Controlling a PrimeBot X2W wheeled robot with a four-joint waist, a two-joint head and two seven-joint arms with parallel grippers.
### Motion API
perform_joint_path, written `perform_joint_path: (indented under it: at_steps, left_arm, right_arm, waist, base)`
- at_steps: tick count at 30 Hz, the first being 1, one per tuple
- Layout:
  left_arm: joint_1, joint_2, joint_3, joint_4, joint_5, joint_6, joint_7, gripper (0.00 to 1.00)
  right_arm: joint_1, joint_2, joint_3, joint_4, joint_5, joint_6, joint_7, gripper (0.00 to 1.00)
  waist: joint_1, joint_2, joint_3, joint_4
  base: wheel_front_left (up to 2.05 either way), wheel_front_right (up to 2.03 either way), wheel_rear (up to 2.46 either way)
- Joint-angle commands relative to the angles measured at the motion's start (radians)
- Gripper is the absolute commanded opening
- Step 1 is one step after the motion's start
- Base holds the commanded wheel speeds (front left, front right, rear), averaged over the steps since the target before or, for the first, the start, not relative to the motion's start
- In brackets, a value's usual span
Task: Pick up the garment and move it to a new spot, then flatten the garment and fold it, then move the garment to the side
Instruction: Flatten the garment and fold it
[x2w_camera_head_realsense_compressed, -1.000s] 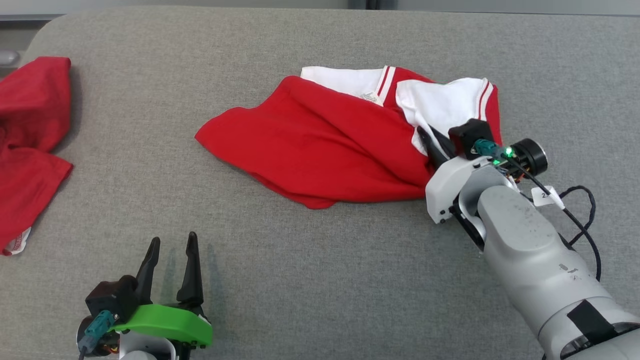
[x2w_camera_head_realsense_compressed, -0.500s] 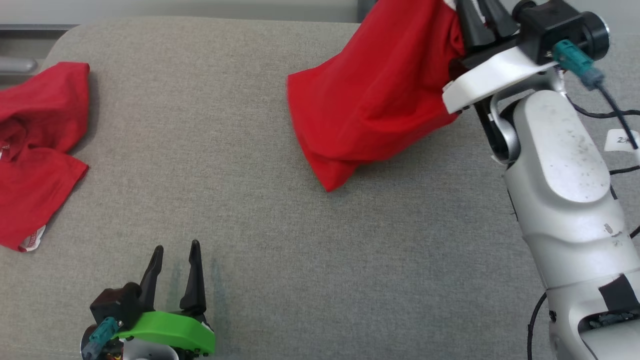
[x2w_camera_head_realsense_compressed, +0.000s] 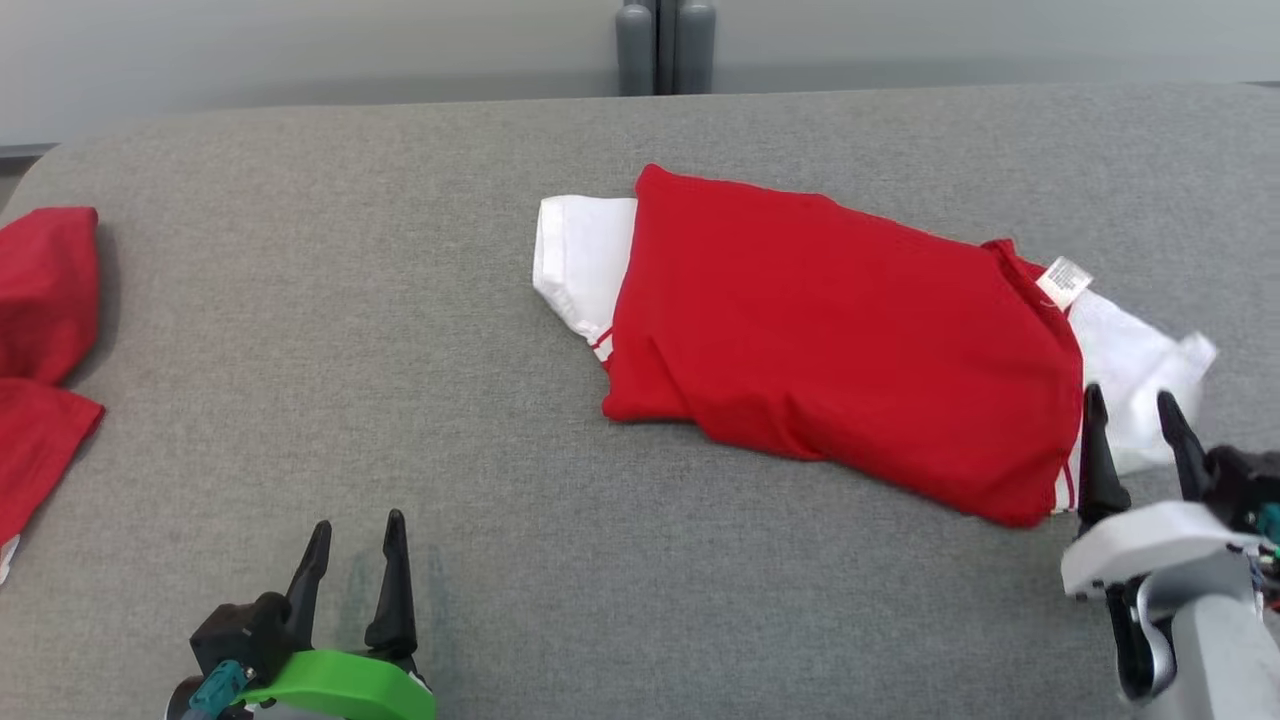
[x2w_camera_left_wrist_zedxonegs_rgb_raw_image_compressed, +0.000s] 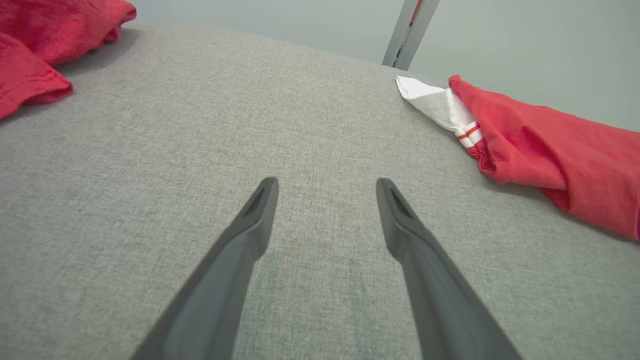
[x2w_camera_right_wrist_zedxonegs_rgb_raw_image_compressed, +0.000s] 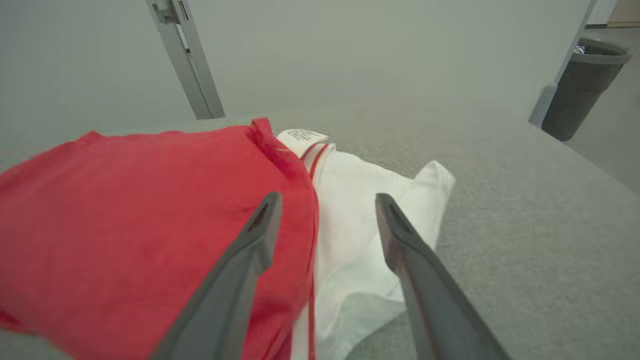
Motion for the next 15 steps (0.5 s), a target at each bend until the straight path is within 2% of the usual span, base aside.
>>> perform_joint_path:
  at_steps: [1,7,15]
  left_arm:
    - [0.008,-0.001,0.002,-0.002,0.004,-0.005,0.0,1.0]
    - [0.014,-0.001,0.002,-0.007,0.013,-0.005,0.0,1.0]
    - [0.002,-0.004,-0.013,-0.006,0.016,-0.005,0.0,1.0]
  right_arm:
    - [0.03,-0.002,-0.019,0.013,-0.011,-0.001,-0.002,1.0]
    - [0.073,-0.003,-0.044,0.017,-0.022,-0.001,-0.002,1.0]
    - [-0.014,-0.003,0.014,0.04,-0.028,-0.001,-0.002,1.0]
  waist:
    - [0.0,0.0,-0.015,-0.032]
    - [0.0,0.0,-0.019,-0.054]
    - [0.0,0.0,-0.017,-0.046]
  base:
    - [0.0,0.0,0.0]
    - [0.0,0.0,0.0]
    - [0.0,0.0,0.0]
